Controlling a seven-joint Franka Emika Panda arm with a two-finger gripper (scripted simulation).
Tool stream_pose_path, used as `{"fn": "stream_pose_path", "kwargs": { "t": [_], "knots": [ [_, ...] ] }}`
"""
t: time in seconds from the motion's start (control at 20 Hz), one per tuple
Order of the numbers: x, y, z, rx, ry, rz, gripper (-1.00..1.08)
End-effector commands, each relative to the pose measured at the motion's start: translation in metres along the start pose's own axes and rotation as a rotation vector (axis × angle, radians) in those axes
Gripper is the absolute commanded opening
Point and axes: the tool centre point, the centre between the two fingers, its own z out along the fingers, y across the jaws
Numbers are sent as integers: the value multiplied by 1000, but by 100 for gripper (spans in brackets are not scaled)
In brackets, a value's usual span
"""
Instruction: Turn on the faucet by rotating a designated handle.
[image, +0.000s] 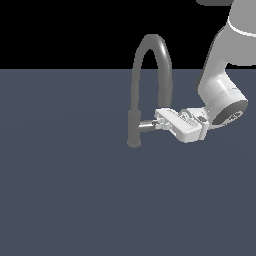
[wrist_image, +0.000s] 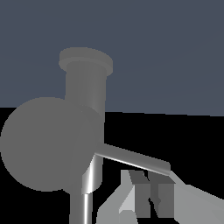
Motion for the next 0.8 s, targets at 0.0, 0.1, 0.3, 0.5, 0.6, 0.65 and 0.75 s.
{"fn": "stream_pose_path", "kwargs": {
  "t": [0.0, 0.1, 0.3, 0.5, 0.6, 0.65, 0.75],
  "knots": [
    [24, 8, 0, 6, -4, 23, -100],
    [36, 11, 0, 8, -5, 30, -100],
    [22, 2, 0, -1, -3, -1, -100],
    [38, 0, 0, 2, -4, 9, -100],
    [45, 0, 0, 3, -5, 15, -100],
    [49, 0, 0, 4, -5, 17, -100],
    [56, -1, 0, 5, -5, 22, -100]
  ]
}}
